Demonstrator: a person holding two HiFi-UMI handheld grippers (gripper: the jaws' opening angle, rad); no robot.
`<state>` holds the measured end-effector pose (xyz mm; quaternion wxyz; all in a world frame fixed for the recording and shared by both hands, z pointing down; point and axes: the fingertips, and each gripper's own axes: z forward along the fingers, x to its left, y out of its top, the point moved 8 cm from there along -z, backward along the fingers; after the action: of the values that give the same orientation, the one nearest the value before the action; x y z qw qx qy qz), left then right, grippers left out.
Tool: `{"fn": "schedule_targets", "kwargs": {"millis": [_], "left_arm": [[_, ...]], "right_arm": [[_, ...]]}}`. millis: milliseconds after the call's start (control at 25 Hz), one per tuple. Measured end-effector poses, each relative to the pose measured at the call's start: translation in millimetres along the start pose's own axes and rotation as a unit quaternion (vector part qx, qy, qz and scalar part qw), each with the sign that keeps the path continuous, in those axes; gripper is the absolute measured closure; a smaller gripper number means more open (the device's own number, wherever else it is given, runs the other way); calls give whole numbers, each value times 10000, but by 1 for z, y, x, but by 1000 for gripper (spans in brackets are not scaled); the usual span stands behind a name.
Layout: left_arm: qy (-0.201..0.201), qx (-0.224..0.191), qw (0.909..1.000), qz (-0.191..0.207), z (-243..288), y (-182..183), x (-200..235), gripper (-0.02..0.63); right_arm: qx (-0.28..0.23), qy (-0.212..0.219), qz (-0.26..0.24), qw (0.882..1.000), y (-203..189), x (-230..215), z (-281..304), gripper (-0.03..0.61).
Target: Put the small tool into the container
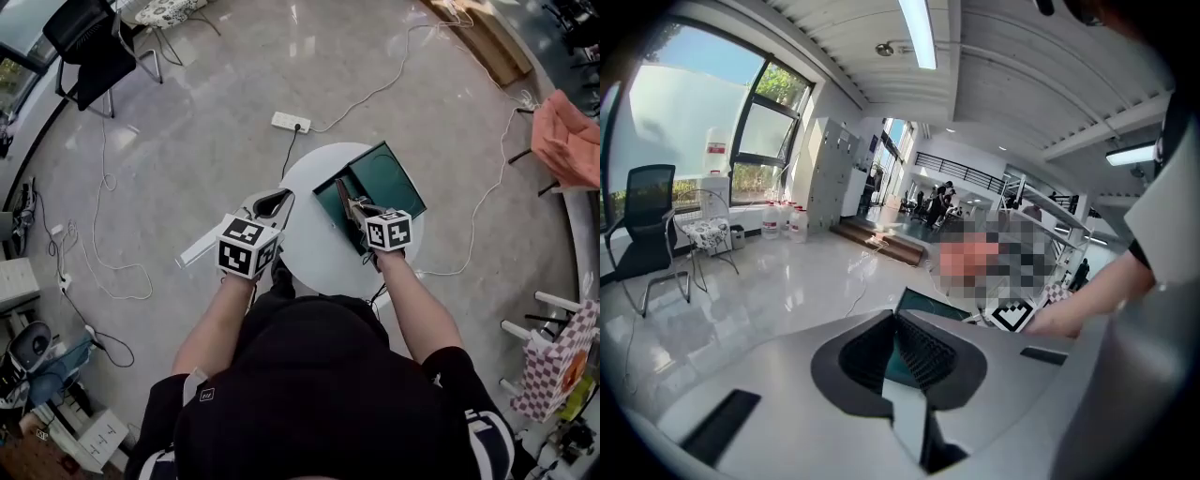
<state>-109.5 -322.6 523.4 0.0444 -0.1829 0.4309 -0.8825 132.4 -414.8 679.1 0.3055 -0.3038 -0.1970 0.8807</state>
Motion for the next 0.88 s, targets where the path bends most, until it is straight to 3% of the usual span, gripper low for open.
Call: {"fn": "schedule_targets", "kwargs": {"millis": [280, 440, 640, 880], "left_arm": [[215, 37, 9989, -406, -4, -20, 12, 595], [247, -44, 9982, -550, -5, -28, 18, 595], [182, -98, 9975, -673, -4, -35, 28, 595], [104, -165, 9974, -700, -7, -36, 29, 595]], "right_arm": [[738, -144, -95, 9971, -8, -12, 23, 566], [1090, -433, -222, 9929, -9, -17, 29, 565], [1316, -648, -244, 9889, -8, -13, 43, 557], [1286, -964, -512, 9857, 0, -16, 29, 493]]}}
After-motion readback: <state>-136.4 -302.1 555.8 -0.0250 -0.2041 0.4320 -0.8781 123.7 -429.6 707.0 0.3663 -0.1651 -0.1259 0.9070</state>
